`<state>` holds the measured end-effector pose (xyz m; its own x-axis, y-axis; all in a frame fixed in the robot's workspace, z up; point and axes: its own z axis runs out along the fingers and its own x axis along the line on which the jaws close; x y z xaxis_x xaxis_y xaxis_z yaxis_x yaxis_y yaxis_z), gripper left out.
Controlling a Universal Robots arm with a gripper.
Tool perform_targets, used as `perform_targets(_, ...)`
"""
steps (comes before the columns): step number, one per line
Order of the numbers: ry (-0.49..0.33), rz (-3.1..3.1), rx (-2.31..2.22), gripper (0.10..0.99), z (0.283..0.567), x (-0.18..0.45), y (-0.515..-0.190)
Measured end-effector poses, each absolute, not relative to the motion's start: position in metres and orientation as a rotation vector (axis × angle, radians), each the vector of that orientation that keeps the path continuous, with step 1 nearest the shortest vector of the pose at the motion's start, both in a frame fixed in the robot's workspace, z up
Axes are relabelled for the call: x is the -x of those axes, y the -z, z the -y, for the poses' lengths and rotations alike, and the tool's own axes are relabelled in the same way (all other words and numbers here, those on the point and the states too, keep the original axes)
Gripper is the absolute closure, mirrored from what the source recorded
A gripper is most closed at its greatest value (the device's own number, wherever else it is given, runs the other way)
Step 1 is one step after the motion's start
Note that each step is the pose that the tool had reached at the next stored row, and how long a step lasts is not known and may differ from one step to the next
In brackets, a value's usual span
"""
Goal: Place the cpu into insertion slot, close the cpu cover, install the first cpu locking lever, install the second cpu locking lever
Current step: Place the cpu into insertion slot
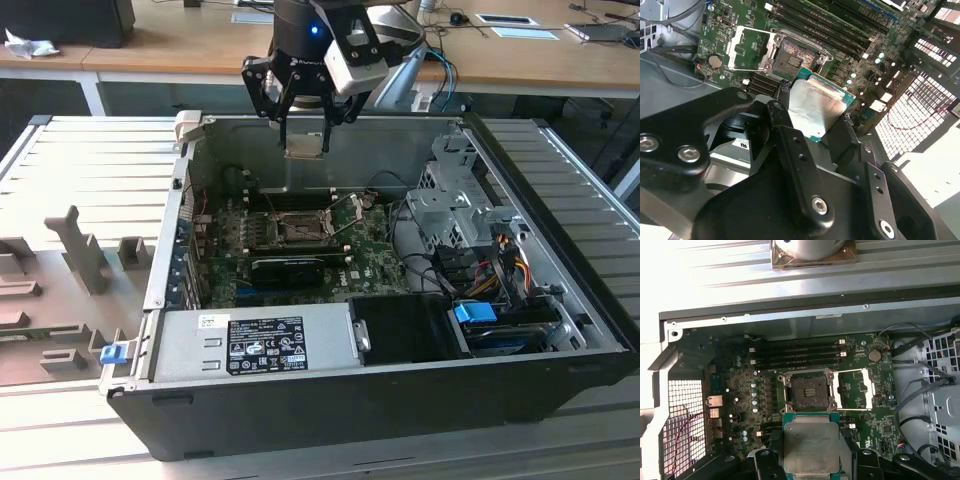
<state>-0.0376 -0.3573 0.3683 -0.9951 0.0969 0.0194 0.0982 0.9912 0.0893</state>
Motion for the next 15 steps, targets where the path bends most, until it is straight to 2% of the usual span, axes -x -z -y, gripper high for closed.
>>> perform_targets(15, 0.141, 3.117, 0.234, 0.549, 0.3573, 0.0376, -0.3676)
